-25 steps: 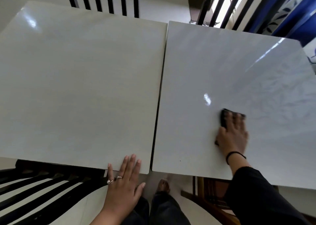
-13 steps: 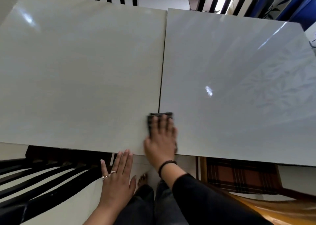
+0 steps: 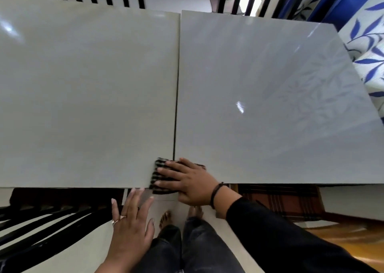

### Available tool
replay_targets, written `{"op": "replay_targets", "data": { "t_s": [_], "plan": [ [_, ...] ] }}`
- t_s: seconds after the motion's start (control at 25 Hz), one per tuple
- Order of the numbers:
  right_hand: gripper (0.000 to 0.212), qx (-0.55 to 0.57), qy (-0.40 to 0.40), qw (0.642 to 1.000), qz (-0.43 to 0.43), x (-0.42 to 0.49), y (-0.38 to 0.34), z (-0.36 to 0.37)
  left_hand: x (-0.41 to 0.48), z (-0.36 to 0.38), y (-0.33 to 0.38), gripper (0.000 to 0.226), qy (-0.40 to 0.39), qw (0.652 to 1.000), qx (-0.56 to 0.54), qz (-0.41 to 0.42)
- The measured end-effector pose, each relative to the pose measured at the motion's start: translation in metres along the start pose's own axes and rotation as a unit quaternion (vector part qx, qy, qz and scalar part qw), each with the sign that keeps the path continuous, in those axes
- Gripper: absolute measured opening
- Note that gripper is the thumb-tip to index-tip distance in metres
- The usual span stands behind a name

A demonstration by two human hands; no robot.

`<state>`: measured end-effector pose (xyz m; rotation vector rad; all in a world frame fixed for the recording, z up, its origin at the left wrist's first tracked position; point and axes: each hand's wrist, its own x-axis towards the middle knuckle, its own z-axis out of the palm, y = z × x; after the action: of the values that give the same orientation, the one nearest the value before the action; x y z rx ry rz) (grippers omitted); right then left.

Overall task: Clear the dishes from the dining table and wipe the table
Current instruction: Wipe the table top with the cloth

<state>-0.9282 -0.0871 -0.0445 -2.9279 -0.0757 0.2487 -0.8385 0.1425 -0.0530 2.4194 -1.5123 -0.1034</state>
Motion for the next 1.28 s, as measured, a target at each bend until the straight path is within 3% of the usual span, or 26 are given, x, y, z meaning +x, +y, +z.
{"op": "replay_targets", "data": {
  "t_s": [0.12, 0.2, 0.32, 0.4, 0.44, 0.48, 0.52, 0.56, 0.68, 0.8, 0.88, 0.96, 1.0, 1.12, 1.28],
  "plan": [
    [0.074, 0.024, 0.011, 0.983, 0.182, -0.088, 0.048, -0.001, 0.035, 0.002, 0.014, 0.057, -0.008, 0.999, 0.010, 0.032],
    [0.077, 0.069, 0.035, 0.932, 0.354, -0.139, 0.076, -0.002, 0.056, 0.006, 0.025, 0.062, -0.021, 0.998, 0.024, 0.049],
    [0.071, 0.104, 0.093, 0.789, 0.598, -0.188, 0.112, -0.002, 0.074, 0.016, 0.042, 0.082, -0.056, 0.993, 0.063, 0.079],
    [0.068, 0.124, 0.127, 0.677, 0.714, -0.188, 0.121, -0.003, 0.075, 0.019, 0.050, 0.101, -0.083, 0.992, 0.071, 0.062],
    [0.069, 0.132, 0.137, 0.633, 0.751, -0.177, 0.118, -0.004, 0.073, 0.019, 0.050, 0.099, -0.078, 0.992, 0.077, 0.058],
    [0.071, 0.140, 0.139, 0.601, 0.774, -0.161, 0.110, -0.005, 0.071, 0.020, 0.049, 0.093, -0.065, 0.992, 0.084, 0.062],
    [0.074, 0.145, 0.132, 0.593, 0.781, -0.140, 0.098, -0.006, 0.068, 0.020, 0.046, 0.087, -0.058, 0.992, 0.092, 0.067],
    [0.078, 0.146, 0.120, 0.613, 0.767, -0.118, 0.082, -0.005, 0.068, 0.018, 0.044, 0.081, -0.056, 0.991, 0.099, 0.072],
    [0.087, 0.138, 0.093, 0.759, 0.630, -0.056, 0.028, 0.000, 0.069, 0.010, 0.039, 0.066, -0.072, 0.990, 0.100, 0.068],
    [0.089, 0.129, 0.068, 0.908, 0.393, -0.017, -0.013, 0.004, 0.068, 0.006, 0.033, 0.071, -0.045, 0.995, 0.079, 0.048],
    [0.088, 0.085, 0.019, 0.974, 0.208, -0.004, -0.023, 0.002, 0.070, 0.004, 0.020, 0.079, -0.018, 0.995, 0.077, 0.056],
    [0.085, 0.010, -0.016, 0.995, 0.095, -0.001, -0.021, -0.002, 0.077, 0.000, 0.010, 0.099, -0.048, 0.991, 0.090, 0.091],
    [0.083, -0.028, -0.011, 0.996, 0.080, -0.004, -0.019, -0.004, 0.082, -0.001, 0.008, 0.105, -0.063, 0.987, 0.096, 0.114],
    [0.081, -0.068, 0.015, 0.984, 0.166, -0.026, -0.031, 0.001, 0.095, 0.001, 0.009, 0.099, -0.072, 0.975, 0.108, 0.179],
    [0.092, -0.069, 0.028, 0.960, 0.270, -0.044, -0.050, 0.022, 0.107, 0.006, 0.013, 0.092, -0.080, 0.972, 0.126, 0.182]
  ]
}}
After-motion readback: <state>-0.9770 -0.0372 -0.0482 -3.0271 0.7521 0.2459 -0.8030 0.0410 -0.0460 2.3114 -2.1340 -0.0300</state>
